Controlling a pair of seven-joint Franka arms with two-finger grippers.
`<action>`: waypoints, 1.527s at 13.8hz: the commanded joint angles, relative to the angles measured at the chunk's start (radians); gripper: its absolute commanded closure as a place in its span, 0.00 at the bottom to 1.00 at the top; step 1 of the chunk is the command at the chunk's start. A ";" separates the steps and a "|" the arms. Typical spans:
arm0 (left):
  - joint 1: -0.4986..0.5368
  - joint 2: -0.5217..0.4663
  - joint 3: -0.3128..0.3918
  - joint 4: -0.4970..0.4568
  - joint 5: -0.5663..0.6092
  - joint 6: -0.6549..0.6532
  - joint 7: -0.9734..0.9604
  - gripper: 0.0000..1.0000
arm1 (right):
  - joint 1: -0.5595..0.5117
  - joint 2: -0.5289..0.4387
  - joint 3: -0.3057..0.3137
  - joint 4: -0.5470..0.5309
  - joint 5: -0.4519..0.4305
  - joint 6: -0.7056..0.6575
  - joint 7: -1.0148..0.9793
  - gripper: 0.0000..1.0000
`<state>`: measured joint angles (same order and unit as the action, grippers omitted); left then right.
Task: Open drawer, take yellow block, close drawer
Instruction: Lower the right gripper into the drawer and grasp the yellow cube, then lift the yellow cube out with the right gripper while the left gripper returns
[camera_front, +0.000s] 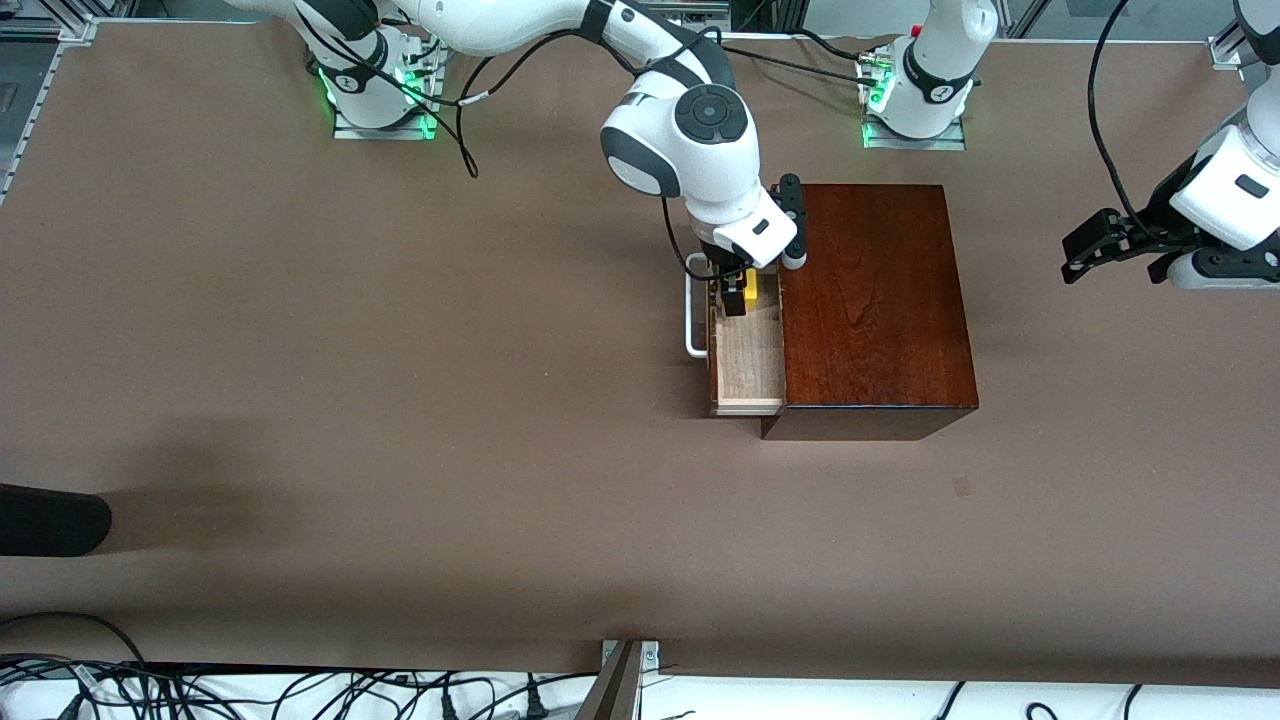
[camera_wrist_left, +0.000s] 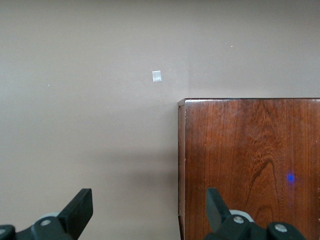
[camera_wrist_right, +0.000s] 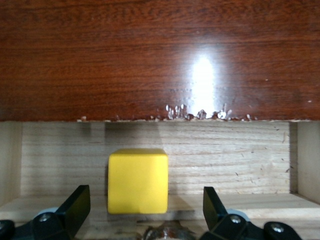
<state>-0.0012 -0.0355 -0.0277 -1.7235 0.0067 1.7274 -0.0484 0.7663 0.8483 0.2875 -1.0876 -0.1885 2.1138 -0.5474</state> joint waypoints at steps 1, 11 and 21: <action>-0.002 0.009 0.005 0.033 -0.025 -0.022 0.028 0.00 | 0.021 0.028 -0.004 0.038 -0.016 0.008 0.038 0.00; -0.005 0.029 0.005 0.058 -0.025 -0.035 0.028 0.00 | 0.036 0.055 -0.022 0.037 -0.017 0.031 0.061 0.76; -0.002 0.029 0.005 0.059 -0.025 -0.048 0.022 0.00 | -0.031 -0.113 -0.021 0.068 0.033 -0.124 0.089 1.00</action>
<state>-0.0025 -0.0258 -0.0279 -1.7052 0.0060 1.7066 -0.0479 0.7723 0.8250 0.2598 -1.0073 -0.1852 2.0575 -0.4741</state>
